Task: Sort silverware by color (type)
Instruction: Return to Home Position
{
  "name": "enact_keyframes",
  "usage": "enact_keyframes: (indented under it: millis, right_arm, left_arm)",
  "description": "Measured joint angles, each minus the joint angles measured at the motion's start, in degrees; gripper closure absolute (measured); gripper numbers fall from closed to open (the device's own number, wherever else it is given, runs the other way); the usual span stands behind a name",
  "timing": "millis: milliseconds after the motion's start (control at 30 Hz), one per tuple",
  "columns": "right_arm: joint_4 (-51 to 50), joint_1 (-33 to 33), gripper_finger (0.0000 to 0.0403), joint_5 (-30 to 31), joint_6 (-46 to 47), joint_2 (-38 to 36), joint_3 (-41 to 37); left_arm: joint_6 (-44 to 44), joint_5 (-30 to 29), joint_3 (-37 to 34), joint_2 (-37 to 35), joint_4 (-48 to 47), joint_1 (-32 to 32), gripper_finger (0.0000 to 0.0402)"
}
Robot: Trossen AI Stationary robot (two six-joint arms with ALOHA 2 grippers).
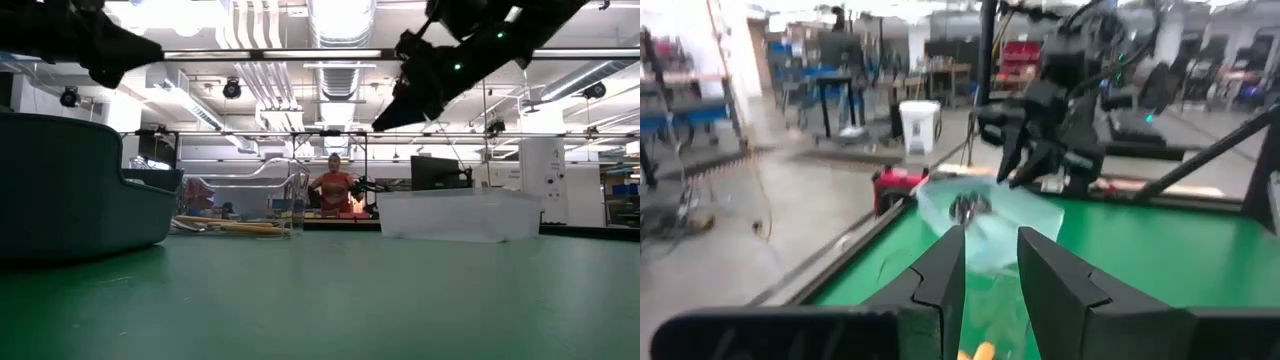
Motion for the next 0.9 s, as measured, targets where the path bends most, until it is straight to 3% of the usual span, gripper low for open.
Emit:
enact_keyframes:
  millis: [233, 433, 700, 900]
  right_arm:
    - [5.8, -1.7, 0.0332, -4.5, -5.4, -7.6, -7.4]
    - [15.2, -6.0, 0.0328, -12.3, -5.3, -15.9, -17.0]
    - [16.3, -9.9, 0.0334, -19.6, -5.1, -25.4, -23.1]
    - [16.4, -12.3, 0.0332, -20.2, -4.4, -32.1, -27.6]
  left_arm:
    - [0.0, 0.3, -1.8, -5.9, 1.5, 0.0, 0.0324]
    - [1.1, -0.3, -6.8, -5.4, 6.8, 0.0, 0.0324]
    - [0.3, -0.3, -11.8, -5.9, 11.6, 0.0, 0.0324]
    - [-1.1, -0.3, -14.7, -6.0, 14.4, 0.0, 0.0324]
